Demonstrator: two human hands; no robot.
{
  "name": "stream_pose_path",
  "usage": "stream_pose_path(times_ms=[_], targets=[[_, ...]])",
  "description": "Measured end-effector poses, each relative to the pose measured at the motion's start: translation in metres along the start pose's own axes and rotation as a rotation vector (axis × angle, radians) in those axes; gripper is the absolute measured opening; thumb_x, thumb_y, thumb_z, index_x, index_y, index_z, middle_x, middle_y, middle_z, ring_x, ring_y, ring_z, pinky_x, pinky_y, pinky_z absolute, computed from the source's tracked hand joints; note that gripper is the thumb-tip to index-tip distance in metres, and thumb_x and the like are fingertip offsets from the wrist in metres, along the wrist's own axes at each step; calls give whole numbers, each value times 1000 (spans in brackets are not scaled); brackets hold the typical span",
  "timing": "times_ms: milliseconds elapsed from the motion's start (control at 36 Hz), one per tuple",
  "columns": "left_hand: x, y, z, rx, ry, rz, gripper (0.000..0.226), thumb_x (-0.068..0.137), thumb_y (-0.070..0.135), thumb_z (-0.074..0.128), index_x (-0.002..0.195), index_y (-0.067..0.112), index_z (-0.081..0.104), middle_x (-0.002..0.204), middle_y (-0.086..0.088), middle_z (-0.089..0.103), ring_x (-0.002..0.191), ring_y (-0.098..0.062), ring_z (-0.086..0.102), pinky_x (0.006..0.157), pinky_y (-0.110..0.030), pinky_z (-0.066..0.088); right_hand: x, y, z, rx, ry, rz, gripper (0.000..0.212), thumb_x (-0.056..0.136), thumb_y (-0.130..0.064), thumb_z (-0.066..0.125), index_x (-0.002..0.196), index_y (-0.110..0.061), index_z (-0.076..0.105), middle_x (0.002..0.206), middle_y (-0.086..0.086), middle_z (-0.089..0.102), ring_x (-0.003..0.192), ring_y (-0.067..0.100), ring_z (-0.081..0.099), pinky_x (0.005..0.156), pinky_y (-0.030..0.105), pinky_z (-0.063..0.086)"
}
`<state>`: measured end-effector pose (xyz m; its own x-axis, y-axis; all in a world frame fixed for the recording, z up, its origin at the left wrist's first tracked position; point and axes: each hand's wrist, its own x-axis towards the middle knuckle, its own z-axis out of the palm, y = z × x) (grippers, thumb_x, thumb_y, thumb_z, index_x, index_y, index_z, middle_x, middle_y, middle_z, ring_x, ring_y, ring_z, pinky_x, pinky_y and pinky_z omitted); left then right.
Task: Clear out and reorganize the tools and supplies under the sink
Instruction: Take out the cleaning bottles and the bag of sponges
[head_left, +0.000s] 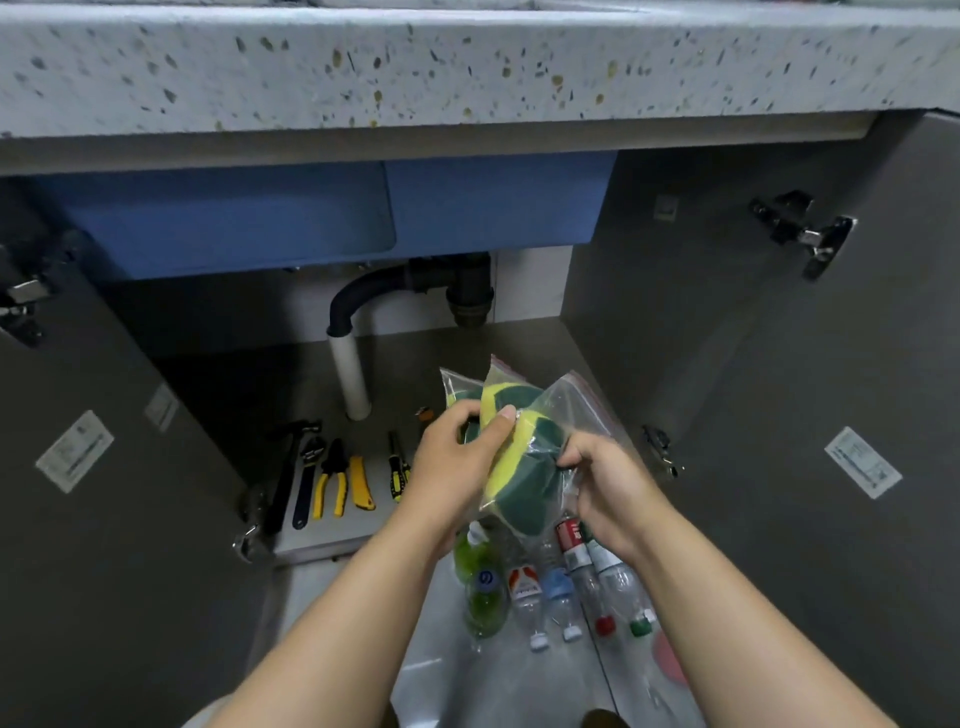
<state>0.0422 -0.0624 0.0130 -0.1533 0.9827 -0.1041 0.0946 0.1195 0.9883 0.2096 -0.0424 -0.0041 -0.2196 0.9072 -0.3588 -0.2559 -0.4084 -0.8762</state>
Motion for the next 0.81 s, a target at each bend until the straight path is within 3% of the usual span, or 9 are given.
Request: stream_pose_path(times_ms=[83,139,333,417,472,556,639,722,806], targets=[[11,4,-7,123,46,58,20,95,49,65,96,30,70,99,11,73,98,-12,67,92,-42,56,8,-5,-6,64,-22,-2,41,75,-4,42,88,-16,79,89,6,72,78,18,65,76,38,56],[18,5,-15,184,53,82,20,96,48,63,98,29,68,107,5,70,105,-14,63,98,-46,52,12,-13,-11,129,-7,-22,40,74,-4,42,76,-22,78,84,3,71,78,19,64,86,44,54],[18,0,-25,321,-113,123,16,99,46,59,92,32,65,99,8,69,107,-19,61,95,-43,51,13,-21,-9,80,4,-18,41,86,1,45,124,8,57,108,17,65,101,33,60,104,64,44],[15,1,-22,328,-141,122,18,99,50,57,92,34,63,97,8,69,101,-13,62,86,-35,50,13,-14,2,26,75,-76,17,91,-1,51,96,-2,67,90,9,68,85,27,64,77,50,58],[14,2,-21,319,-135,125,17,99,51,55,94,36,61,97,10,68,99,-10,62,81,-31,48,13,-8,6,-4,101,-109,18,95,-6,52,91,-10,69,85,8,71,73,19,68,57,35,57],[10,2,-18,296,-124,143,8,100,51,54,107,47,54,106,10,68,98,-10,65,80,-32,51,11,-2,13,-15,87,-135,24,101,-12,48,115,-11,68,102,13,75,84,22,71,72,39,59],[7,-1,-15,277,-94,163,59,99,54,53,145,58,17,135,13,62,108,-12,67,94,-38,55,9,4,20,-21,91,-153,26,104,-15,47,120,-21,66,111,11,75,94,24,72,81,43,58],[8,-5,-13,282,-8,158,84,96,63,52,153,56,-9,103,9,72,85,-10,71,75,-36,58,9,8,23,-13,106,-172,28,105,-17,45,120,-29,66,112,6,75,98,23,73,80,41,60],[14,-6,-17,165,20,145,70,95,64,53,154,36,29,101,14,70,94,1,67,78,-22,49,6,7,23,0,73,-188,29,105,-20,45,123,-33,64,117,7,74,105,27,72,92,50,56]])
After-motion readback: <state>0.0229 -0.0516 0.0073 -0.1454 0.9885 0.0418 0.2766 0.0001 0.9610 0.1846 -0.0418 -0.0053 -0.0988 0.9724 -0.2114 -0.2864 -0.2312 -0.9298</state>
